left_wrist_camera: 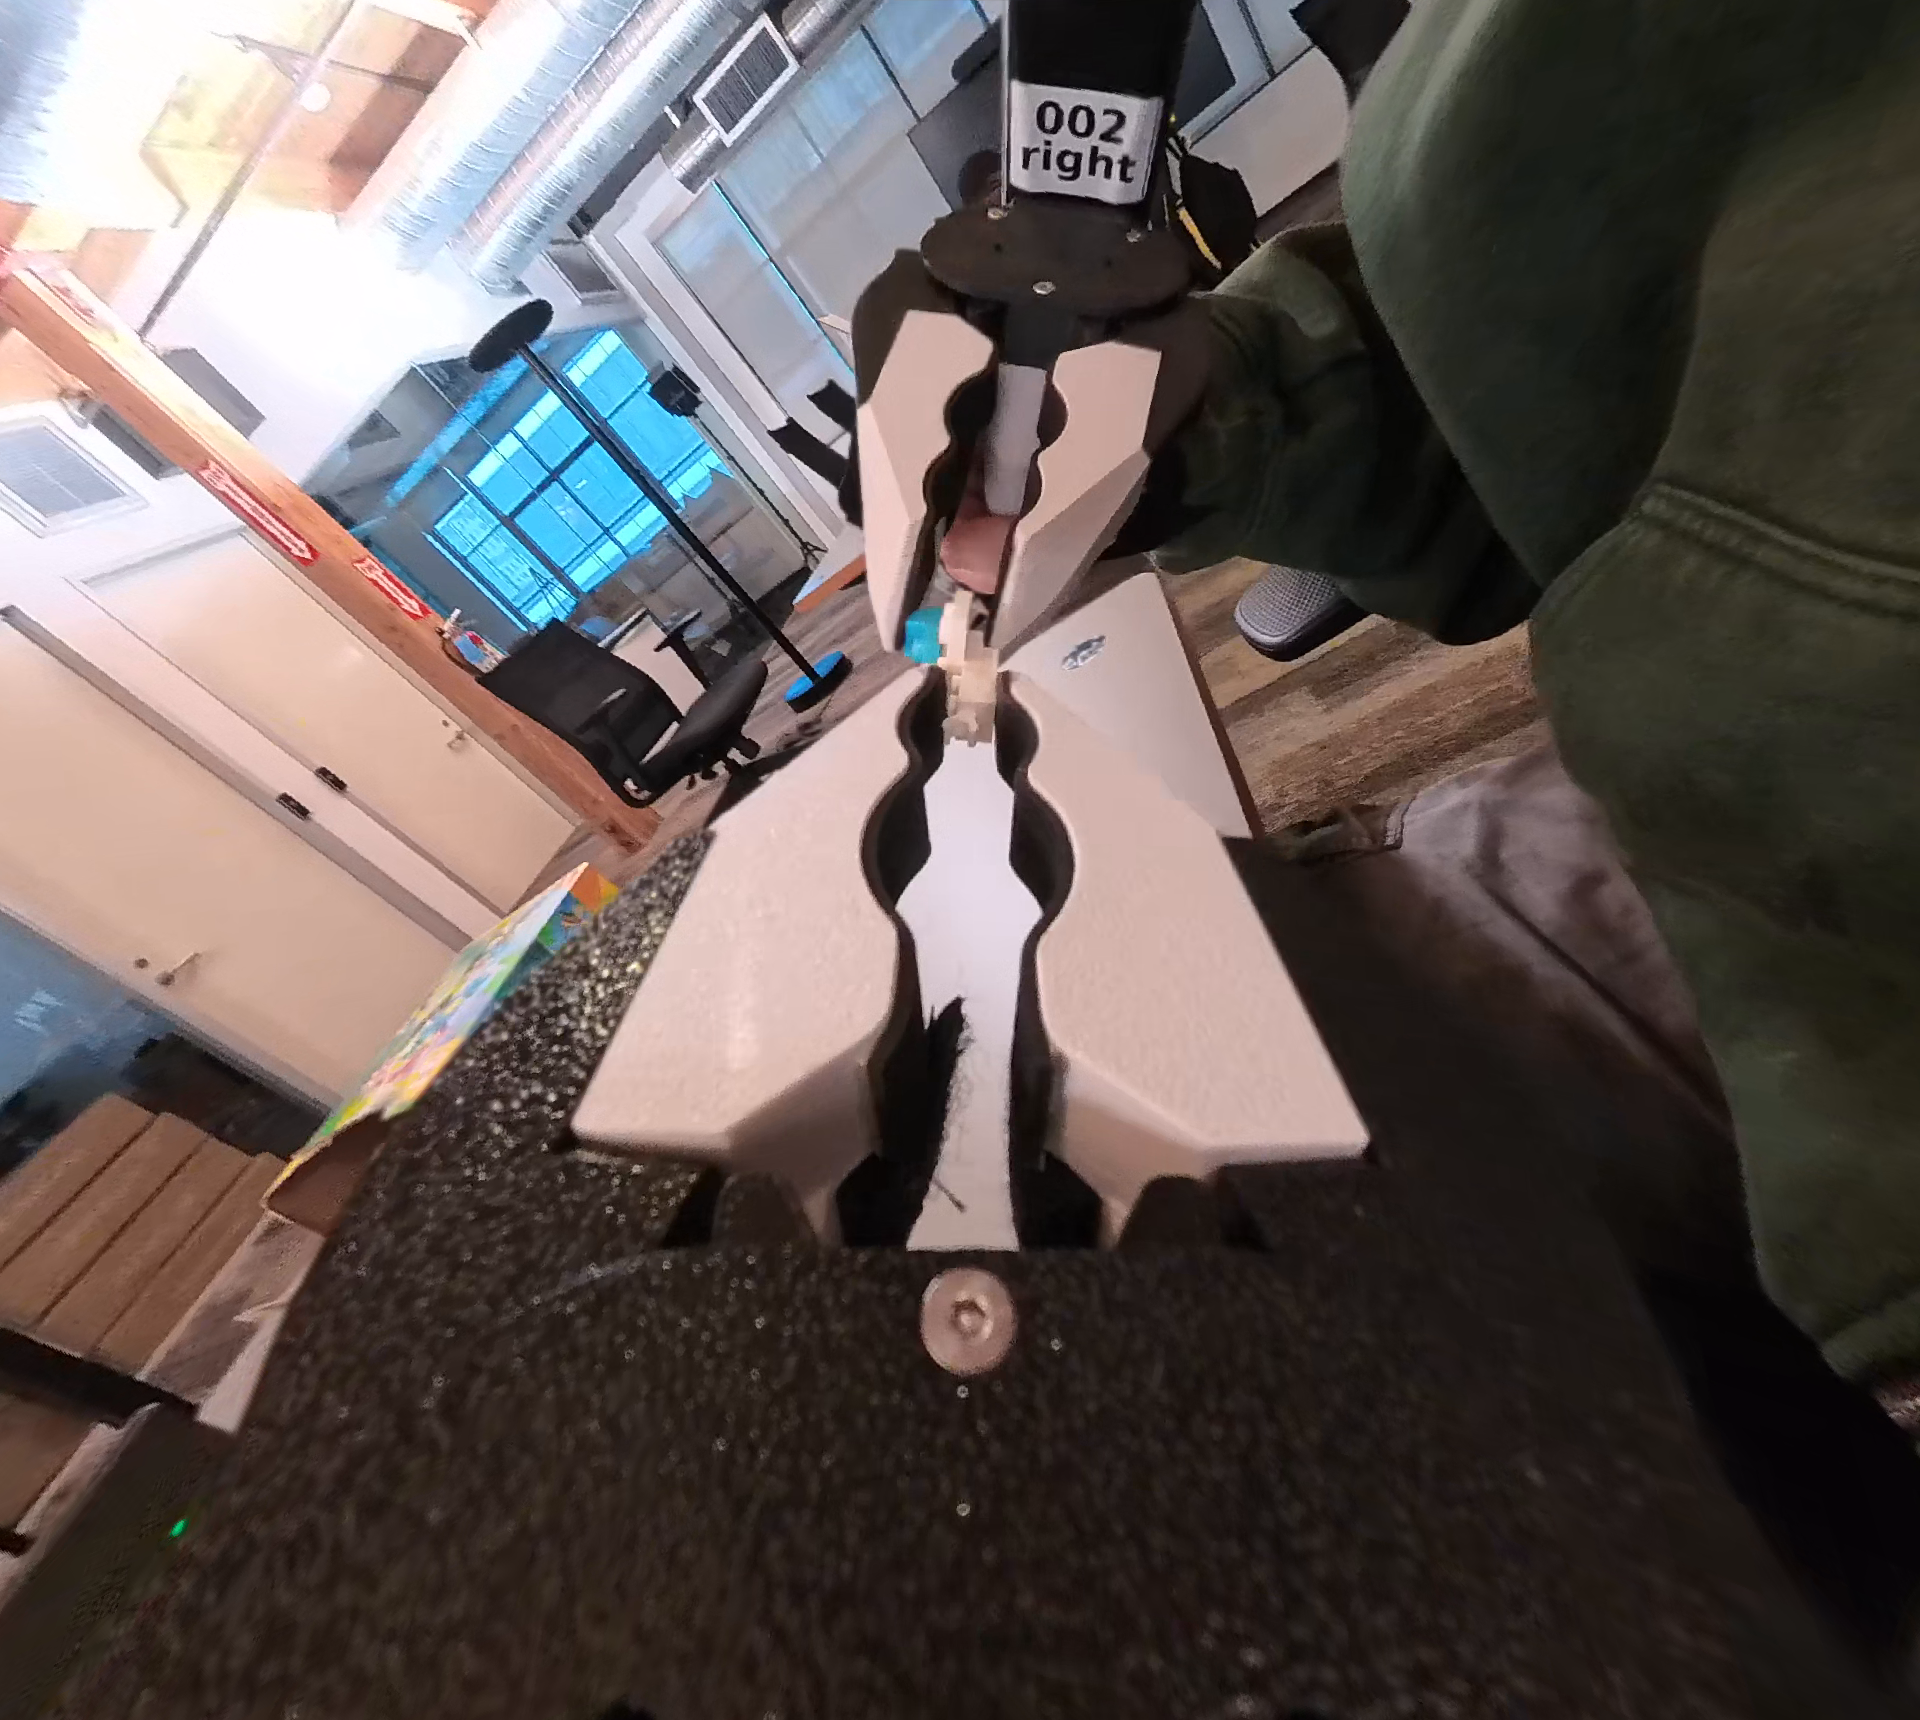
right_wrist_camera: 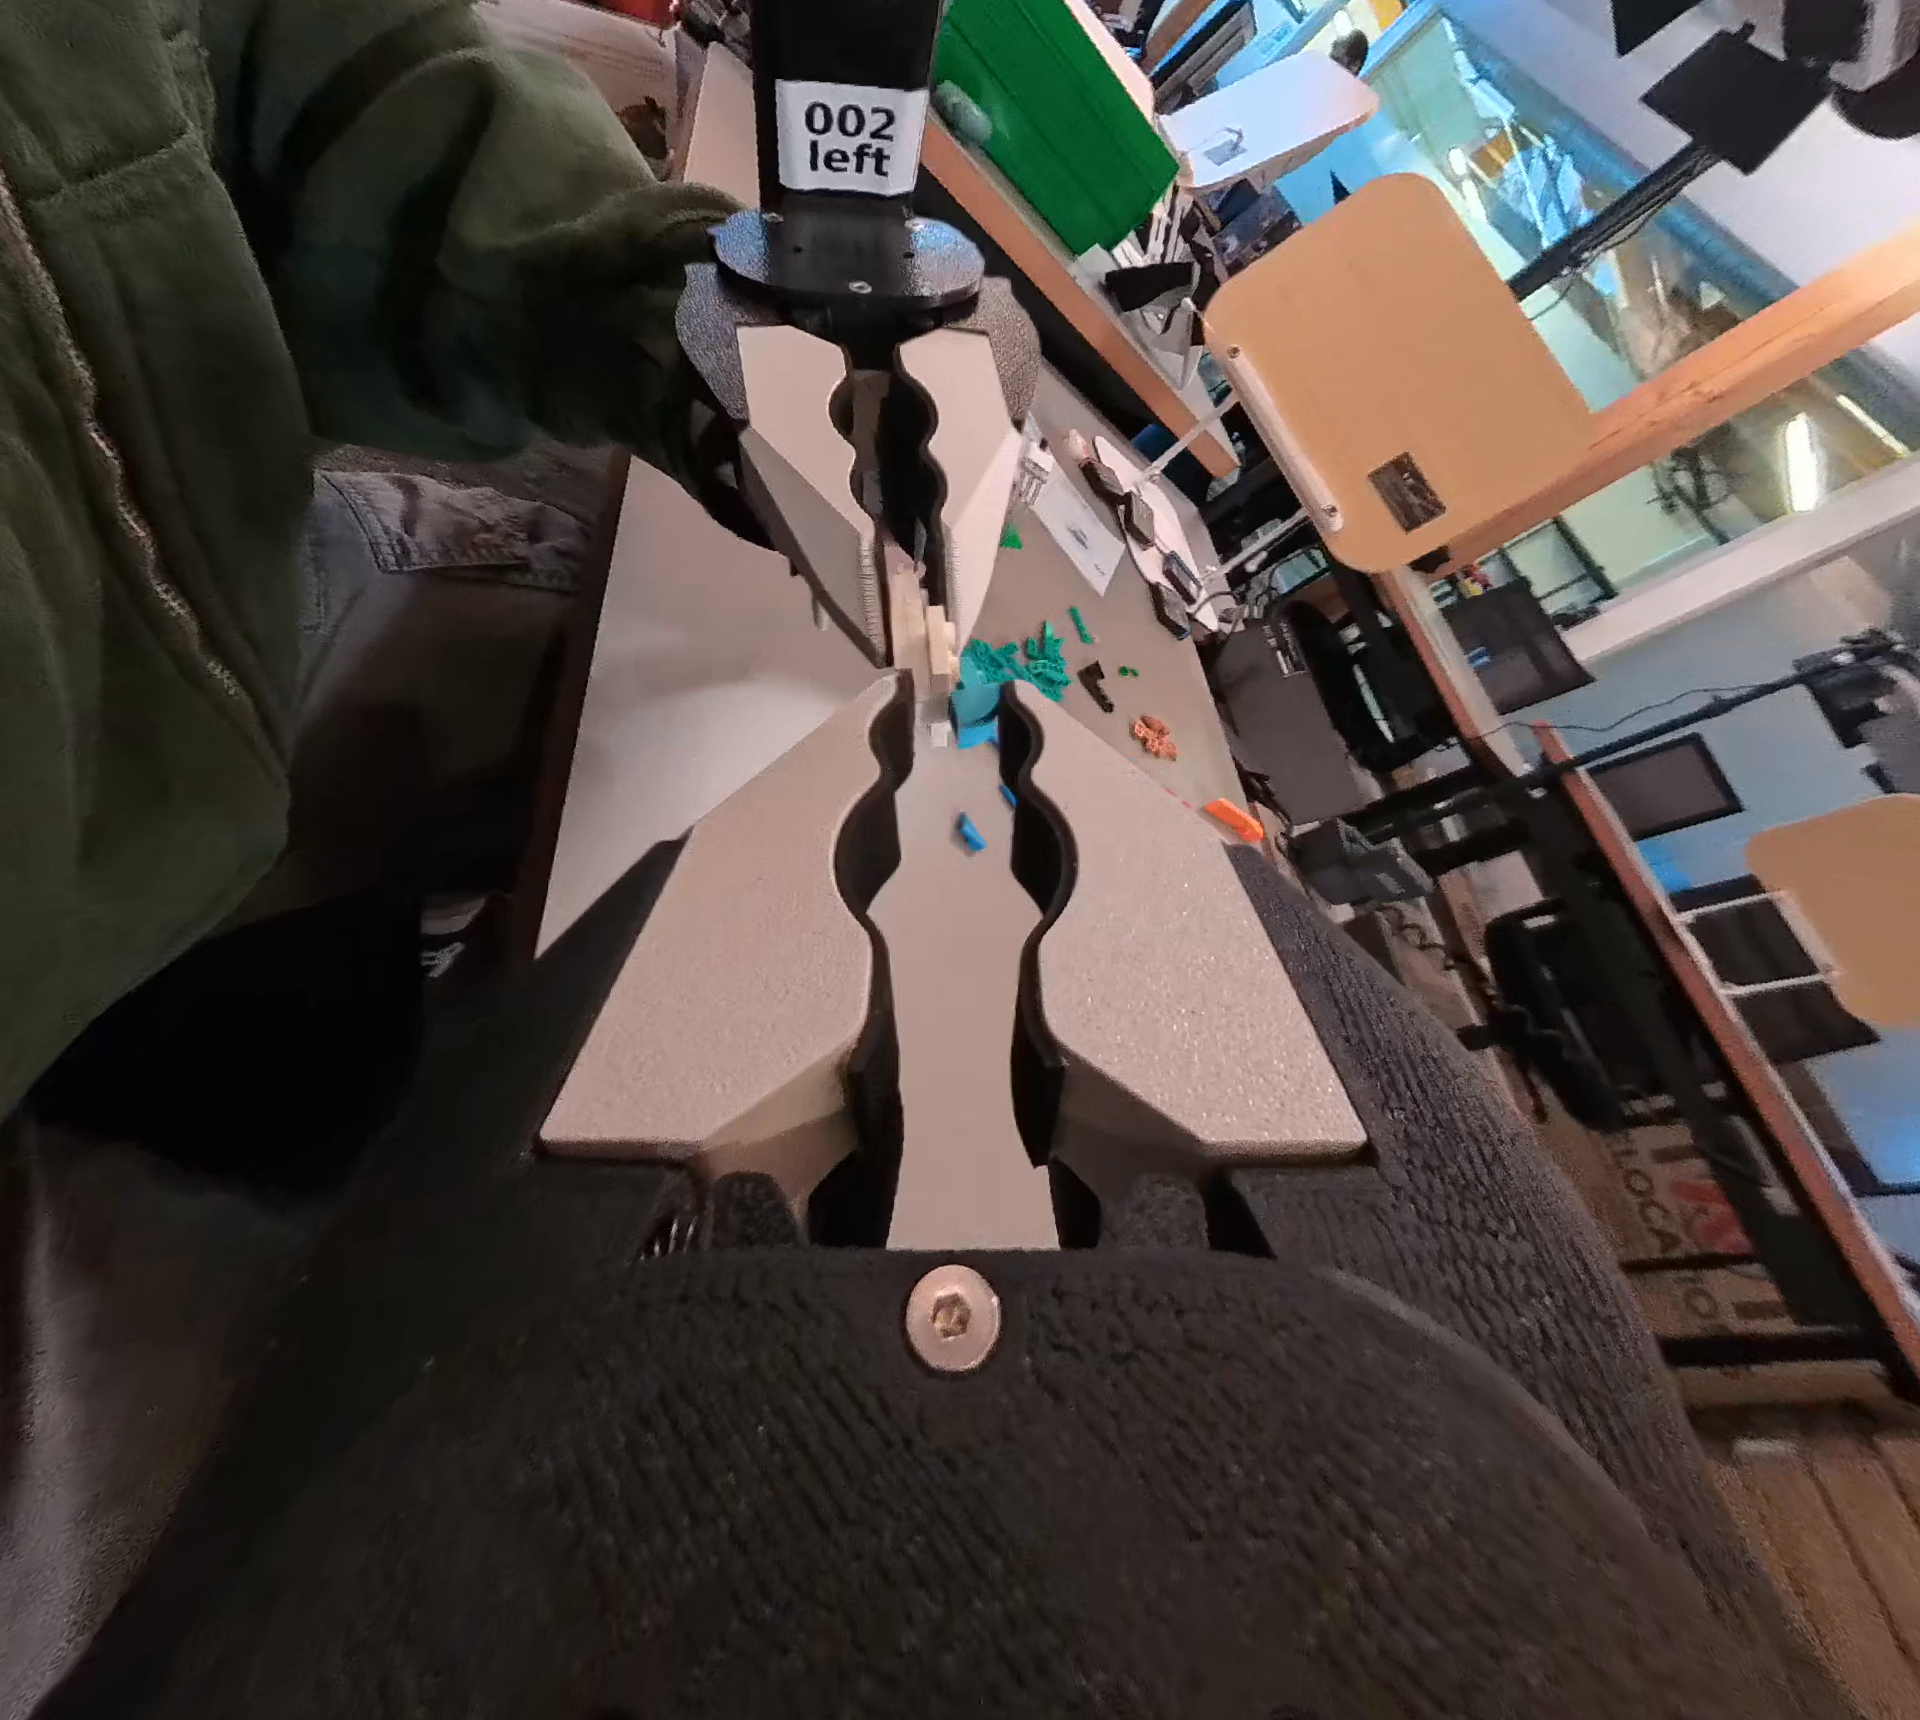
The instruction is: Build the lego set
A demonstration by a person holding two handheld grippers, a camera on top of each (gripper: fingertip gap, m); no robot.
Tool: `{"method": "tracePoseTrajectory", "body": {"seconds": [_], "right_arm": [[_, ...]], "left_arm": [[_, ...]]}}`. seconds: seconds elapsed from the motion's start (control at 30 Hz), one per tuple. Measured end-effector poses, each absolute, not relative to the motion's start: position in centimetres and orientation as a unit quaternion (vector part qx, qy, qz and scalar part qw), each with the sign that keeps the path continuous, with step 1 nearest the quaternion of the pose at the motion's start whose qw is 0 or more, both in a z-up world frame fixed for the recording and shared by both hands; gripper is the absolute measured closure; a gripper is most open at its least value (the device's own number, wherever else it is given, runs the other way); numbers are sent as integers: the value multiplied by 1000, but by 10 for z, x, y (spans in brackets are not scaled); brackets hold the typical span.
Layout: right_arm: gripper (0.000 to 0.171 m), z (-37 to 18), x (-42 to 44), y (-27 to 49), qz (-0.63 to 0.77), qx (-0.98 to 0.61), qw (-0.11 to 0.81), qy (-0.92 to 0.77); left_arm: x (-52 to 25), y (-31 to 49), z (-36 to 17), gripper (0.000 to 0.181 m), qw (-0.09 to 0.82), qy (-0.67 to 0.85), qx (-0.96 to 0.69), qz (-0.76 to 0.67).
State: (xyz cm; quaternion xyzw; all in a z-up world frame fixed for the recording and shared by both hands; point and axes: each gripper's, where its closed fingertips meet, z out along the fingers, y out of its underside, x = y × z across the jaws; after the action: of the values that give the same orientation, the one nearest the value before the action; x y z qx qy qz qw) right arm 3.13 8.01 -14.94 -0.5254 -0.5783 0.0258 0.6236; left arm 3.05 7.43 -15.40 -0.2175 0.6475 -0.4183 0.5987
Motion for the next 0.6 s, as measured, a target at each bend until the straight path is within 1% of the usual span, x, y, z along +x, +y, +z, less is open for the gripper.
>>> {"method": "tracePoseTrajectory", "body": {"seconds": [0.2, 0.6], "right_arm": [[156, -149, 26, 70, 25, -502, 619, -603], [156, -154, 26, 63, 22, -504, 589, -632]], "left_arm": [[26, 65, -153, 174, 605, 653, -181, -418], [26, 58, -159, 174, 598, 665, -164, -417]]}}
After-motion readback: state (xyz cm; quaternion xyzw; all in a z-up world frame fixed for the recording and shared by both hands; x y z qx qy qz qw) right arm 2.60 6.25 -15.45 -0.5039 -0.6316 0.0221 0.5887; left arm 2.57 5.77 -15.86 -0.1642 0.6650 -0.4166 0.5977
